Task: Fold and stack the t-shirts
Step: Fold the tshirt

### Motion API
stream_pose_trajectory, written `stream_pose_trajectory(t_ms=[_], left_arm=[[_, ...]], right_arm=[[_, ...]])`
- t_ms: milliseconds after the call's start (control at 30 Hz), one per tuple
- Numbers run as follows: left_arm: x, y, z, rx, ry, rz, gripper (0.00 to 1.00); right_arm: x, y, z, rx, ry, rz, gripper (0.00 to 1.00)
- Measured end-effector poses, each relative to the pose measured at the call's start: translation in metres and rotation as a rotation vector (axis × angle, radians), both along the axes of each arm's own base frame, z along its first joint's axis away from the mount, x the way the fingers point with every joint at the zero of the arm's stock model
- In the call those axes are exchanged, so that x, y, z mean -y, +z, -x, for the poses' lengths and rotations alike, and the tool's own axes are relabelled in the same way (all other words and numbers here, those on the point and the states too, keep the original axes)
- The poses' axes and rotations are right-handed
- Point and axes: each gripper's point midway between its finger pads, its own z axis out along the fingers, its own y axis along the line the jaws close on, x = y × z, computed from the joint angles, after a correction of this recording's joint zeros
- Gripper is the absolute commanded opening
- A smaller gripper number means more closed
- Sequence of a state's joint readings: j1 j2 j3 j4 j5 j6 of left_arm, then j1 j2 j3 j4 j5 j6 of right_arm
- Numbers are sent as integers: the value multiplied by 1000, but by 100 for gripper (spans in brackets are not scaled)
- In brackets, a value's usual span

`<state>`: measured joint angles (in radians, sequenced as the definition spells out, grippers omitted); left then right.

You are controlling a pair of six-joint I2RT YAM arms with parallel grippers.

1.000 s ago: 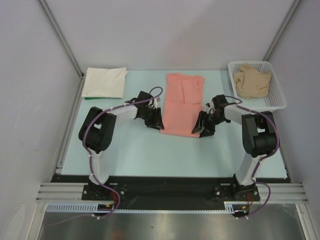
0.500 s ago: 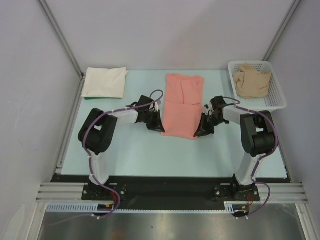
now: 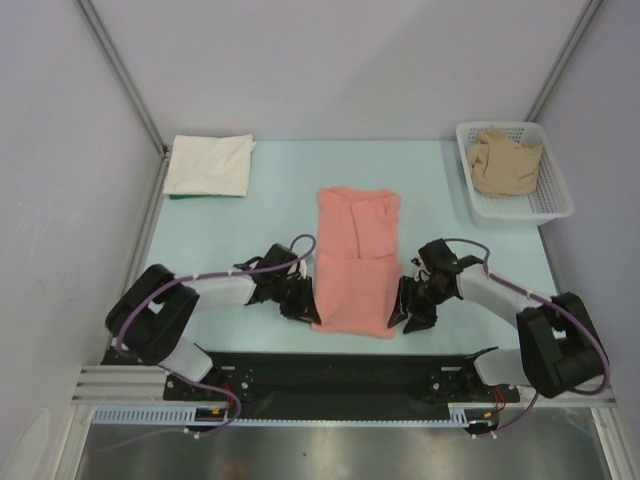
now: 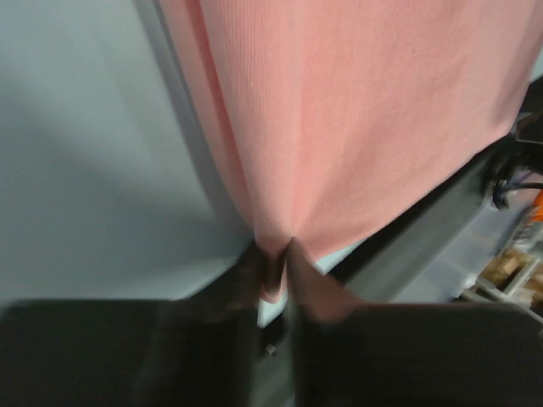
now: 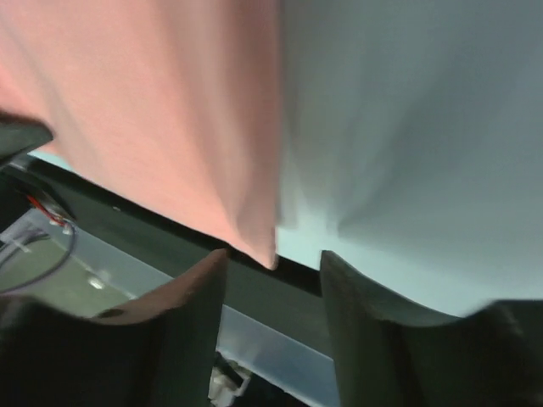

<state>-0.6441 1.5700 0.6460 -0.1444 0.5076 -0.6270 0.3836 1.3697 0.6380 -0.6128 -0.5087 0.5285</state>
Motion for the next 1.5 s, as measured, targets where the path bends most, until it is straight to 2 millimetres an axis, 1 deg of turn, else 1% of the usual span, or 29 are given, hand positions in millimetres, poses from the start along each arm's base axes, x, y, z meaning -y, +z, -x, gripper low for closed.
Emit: stream_pose_trajectory(t_ms=[33,67,100,133,200,233,300,333,367,433,467,500,533,567,600,667,733,767,900,967,1033,1100,1133,1167,1267,1500], left_arm=[[-6,0,10,-6,1,-6,40],[-11,3,19,-26,8,-8,49],[-15,6,25,-27,10,-14,60],[-18,9,30,-26,6,-21,64],[-24,16,31,-7,13,-42,70],[-28,20,31,-5,19,-64,70],[-29,28,23,14,25,-94,70],[-27,35,15,25,28,-105,70],[-24,43,4,51,31,-108,70],[-15,58,-24,107,44,-106,61],[-12,63,-37,131,47,-104,56],[-8,67,-53,152,54,-109,45],[-6,68,-66,166,62,-113,40],[-5,66,-80,178,67,-127,38],[-6,62,-92,185,71,-145,37],[-9,52,-111,180,74,-182,40],[-12,44,-122,171,69,-208,41],[-12,41,-127,168,66,-216,41],[-9,35,-137,167,44,-230,41],[-8,34,-141,169,40,-231,41],[-7,32,-143,169,35,-233,41],[-7,27,-143,161,32,-239,41],[-7,25,-143,154,31,-243,41],[-7,22,-143,149,30,-246,41],[-7,18,-142,138,28,-253,41],[-6,14,-144,136,21,-254,38]], right_arm=[[3,1,7,-13,-15,8,65],[8,3,12,-19,-27,24,76],[12,6,13,-17,-39,34,80],[16,9,10,-5,-54,39,83],[24,16,-1,10,-107,22,80],[30,20,-13,22,-151,10,79],[40,27,-32,32,-213,1,76],[43,31,-44,41,-228,0,75],[43,36,-57,57,-228,-5,72],[39,45,-82,99,-205,-19,68],[36,49,-94,118,-195,-29,63],[34,51,-106,137,-182,-39,61],[31,50,-115,145,-173,-48,59],[30,48,-123,150,-166,-56,58],[29,45,-128,150,-162,-60,57],[27,37,-133,130,-154,-63,56],[27,30,-136,109,-146,-60,54],[27,27,-139,103,-141,-57,51],[26,22,-148,103,-128,-56,44],[25,20,-149,97,-124,-59,36],[25,17,-149,88,-121,-62,36],[25,15,-148,80,-120,-61,38],[25,14,-148,77,-120,-62,41],[25,14,-148,76,-119,-61,46],[25,13,-149,78,-114,-54,51],[26,9,-147,76,-98,-32,53]])
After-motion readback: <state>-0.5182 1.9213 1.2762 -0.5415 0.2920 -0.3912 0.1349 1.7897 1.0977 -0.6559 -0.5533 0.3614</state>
